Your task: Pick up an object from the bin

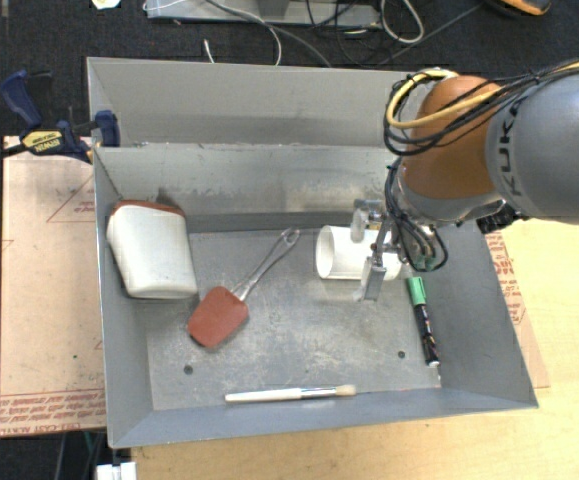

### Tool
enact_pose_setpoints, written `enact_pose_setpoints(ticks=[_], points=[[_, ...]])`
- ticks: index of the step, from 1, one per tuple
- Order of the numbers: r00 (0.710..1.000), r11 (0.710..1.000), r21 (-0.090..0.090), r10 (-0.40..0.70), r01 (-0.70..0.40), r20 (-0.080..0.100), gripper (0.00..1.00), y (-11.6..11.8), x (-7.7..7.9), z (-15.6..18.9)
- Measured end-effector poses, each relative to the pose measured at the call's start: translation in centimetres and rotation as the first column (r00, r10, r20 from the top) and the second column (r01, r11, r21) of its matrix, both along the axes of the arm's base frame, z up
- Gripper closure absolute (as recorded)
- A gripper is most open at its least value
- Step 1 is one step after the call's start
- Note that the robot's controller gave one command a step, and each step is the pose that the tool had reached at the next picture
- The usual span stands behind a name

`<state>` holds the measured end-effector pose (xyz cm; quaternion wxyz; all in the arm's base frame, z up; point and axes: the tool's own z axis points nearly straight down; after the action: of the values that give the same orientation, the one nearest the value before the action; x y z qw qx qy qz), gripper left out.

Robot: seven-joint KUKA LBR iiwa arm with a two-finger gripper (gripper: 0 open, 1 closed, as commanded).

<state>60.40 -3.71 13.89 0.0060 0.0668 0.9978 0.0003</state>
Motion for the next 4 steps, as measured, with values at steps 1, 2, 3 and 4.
enact_pose_setpoints(ticks=[1, 2, 3, 4], points=[[1.000, 1.000, -0.002, 0.008, -0.008, 0.016, 0.00, 1.7, 3.1, -2.8], [0.945, 0.945, -0.005, 0.326, -0.326, 0.004, 0.00, 3.8, 4.6, -6.6], [0.998, 0.998, 0.000, 0.064, -0.064, 0.008, 0.00, 2.4, 4.2, -6.9], [0.976, 0.976, 0.004, 0.219, -0.219, 0.009, 1.00, -3.2, 5.2, -6.7]])
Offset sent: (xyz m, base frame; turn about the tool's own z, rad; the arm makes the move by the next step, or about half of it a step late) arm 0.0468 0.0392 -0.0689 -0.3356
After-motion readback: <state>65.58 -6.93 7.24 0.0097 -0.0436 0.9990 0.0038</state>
